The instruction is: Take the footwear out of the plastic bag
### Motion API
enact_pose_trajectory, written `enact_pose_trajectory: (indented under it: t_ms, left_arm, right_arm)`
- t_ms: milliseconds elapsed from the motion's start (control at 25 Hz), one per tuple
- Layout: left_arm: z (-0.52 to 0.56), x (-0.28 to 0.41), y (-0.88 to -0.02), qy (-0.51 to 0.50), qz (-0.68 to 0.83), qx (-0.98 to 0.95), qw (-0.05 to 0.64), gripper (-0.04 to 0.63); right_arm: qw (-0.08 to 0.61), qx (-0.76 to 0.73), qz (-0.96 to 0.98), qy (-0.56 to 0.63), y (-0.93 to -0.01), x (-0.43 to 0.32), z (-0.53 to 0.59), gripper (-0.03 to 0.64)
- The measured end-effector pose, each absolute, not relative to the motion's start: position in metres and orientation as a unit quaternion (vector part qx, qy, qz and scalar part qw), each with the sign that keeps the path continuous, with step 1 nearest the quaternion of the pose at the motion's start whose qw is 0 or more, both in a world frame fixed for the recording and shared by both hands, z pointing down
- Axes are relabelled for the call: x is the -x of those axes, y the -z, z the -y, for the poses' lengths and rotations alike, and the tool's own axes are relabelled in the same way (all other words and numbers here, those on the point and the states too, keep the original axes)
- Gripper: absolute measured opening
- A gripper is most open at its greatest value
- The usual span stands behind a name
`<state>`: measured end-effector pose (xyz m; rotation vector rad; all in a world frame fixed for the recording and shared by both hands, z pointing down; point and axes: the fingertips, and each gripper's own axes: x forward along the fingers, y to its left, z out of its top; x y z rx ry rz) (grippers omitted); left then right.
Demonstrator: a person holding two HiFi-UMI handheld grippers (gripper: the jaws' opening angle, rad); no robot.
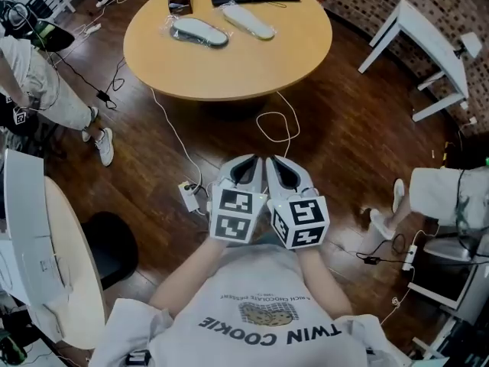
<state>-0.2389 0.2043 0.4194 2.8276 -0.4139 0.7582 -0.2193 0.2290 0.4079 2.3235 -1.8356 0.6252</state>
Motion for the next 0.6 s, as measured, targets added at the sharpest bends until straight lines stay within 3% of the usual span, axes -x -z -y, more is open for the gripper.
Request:
enact_pose_trajectory:
  t_ms: [600]
  left_arm:
    - [-0.133,0.175,-0.434,-0.263,0.148,-0.949,0.096,0.008]
  right_arm:
    - [0.053,-0.762,0.609,-0.214,-0.421,0.150,-0.158,0.002]
